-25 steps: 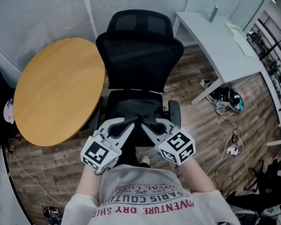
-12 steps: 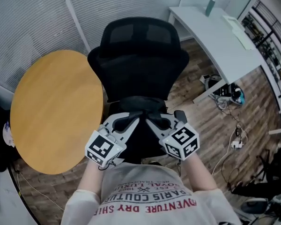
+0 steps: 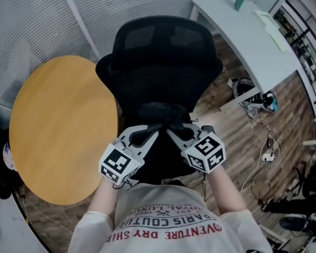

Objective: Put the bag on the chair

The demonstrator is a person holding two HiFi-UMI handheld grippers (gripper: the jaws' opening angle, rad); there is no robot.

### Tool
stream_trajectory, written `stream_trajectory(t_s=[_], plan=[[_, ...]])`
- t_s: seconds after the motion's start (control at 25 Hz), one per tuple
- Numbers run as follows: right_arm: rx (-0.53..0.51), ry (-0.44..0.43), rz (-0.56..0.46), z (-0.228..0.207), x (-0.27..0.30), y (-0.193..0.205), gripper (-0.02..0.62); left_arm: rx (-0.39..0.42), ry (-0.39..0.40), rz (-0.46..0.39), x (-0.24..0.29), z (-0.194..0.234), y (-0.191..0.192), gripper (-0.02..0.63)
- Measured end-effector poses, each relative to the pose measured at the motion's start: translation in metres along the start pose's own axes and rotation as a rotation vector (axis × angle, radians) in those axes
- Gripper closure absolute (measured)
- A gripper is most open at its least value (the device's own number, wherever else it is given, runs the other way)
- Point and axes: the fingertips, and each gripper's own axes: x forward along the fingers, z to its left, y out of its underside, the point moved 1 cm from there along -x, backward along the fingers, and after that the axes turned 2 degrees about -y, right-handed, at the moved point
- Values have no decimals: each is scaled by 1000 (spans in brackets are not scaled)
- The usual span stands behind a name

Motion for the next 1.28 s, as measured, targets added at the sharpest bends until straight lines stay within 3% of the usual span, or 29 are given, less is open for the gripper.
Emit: stream_trajectory(t_s=[0.24, 0.56, 0.84, 1.04, 1.28], plan=[[21, 4, 53, -21, 21, 14, 557, -38, 5, 42, 21, 18, 20, 557], [56, 17, 39, -43, 30, 22, 555, -131, 9, 7, 38, 30, 34, 557], [107, 42, 53, -60, 41, 41, 554, -362, 58, -24, 57, 30, 51, 557], [115, 55, 132, -68, 53, 75, 554, -403, 130, 29, 76, 18, 82, 555], [165, 37, 226, -78, 69, 115, 549, -429, 148, 195, 93, 6, 150, 543]])
